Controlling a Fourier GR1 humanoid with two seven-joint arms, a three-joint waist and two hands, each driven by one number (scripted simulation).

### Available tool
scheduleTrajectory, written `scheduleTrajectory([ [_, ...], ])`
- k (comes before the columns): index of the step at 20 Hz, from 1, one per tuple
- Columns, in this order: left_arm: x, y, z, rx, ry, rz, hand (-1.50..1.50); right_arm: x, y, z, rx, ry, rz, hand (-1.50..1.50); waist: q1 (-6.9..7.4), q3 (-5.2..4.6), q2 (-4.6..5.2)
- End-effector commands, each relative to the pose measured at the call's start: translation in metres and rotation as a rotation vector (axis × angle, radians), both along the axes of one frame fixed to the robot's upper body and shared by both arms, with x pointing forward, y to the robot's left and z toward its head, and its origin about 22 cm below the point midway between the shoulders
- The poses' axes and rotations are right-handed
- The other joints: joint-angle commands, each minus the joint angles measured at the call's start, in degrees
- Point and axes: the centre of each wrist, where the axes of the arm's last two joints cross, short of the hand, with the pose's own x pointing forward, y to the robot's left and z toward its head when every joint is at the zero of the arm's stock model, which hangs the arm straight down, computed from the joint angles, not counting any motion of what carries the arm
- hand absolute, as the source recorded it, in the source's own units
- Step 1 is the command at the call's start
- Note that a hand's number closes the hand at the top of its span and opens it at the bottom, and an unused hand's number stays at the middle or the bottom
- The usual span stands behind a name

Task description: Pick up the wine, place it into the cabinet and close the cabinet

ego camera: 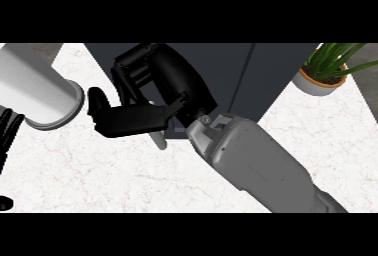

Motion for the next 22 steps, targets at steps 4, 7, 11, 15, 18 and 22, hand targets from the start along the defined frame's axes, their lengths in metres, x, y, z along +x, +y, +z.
scheduleTrajectory([
  [4, -0.001, -0.001, -0.014, -0.009, -0.003, 0.002, -1.5, 0.046, -0.025, -0.03, -0.028, 0.011, -0.072, 1.5, -0.25, 0.01, 0.08],
  [7, 0.008, -0.003, -0.003, -0.011, -0.002, -0.001, -1.5, 0.065, -0.042, -0.032, -0.048, -0.014, -0.068, 1.5, 0.0, 0.02, 0.19],
  [11, 0.002, -0.005, -0.002, -0.006, 0.017, 0.003, -1.5, 0.065, -0.039, -0.05, -0.072, -0.027, -0.076, 1.5, 0.11, 0.04, 0.08],
  [15, 0.007, -0.007, -0.008, -0.001, -0.009, -0.007, -1.5, 0.078, -0.047, -0.04, -0.094, -0.058, -0.106, 1.5, 0.09, -0.02, 0.27],
  [18, -0.001, -0.004, 0.003, -0.011, -0.005, -0.035, -1.5, 0.083, -0.059, -0.046, -0.071, -0.042, -0.141, 1.5, 0.8, 0.04, 0.13],
  [22, 0.022, -0.021, 0.01, -0.023, -0.012, -0.047, -1.5, 0.087, -0.058, -0.043, -0.069, -0.042, -0.113, 1.5, -0.21, 0.04, 0.32],
])
